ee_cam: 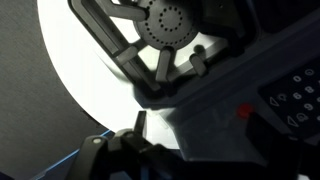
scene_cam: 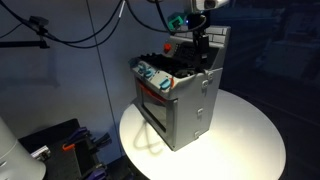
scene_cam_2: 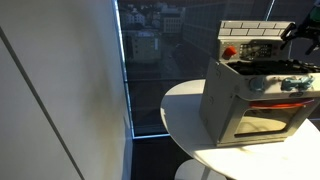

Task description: Push the top right button on the toy stove

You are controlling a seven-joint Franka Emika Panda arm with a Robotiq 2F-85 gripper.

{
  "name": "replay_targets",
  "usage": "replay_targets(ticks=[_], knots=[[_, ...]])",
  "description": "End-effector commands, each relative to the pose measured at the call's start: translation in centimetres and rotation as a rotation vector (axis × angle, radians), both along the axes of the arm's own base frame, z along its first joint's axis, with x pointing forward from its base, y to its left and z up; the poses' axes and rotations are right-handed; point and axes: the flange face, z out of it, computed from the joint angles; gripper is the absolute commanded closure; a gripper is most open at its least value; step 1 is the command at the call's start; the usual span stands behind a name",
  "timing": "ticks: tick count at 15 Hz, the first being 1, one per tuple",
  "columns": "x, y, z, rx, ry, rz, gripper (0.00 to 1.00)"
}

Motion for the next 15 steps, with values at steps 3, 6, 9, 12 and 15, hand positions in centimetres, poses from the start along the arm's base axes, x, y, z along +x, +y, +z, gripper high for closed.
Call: replay_targets(ticks=[3,6,9,12,15], knots=[[1.59,-0.86,0.48,0.006,-0.021,0.012,0.00],[1.80,-0.75,0.34,0.008,-0.017,0.016,0.00],[1.51,-0.52,0.37,0.012,-0.014,0.027,0.00],[1.32,-0.37,0.41,0.021,-0.008,0.034,0.00],[1.19,-0.29,0.48,0.030,-0.005,0.031,0.00]])
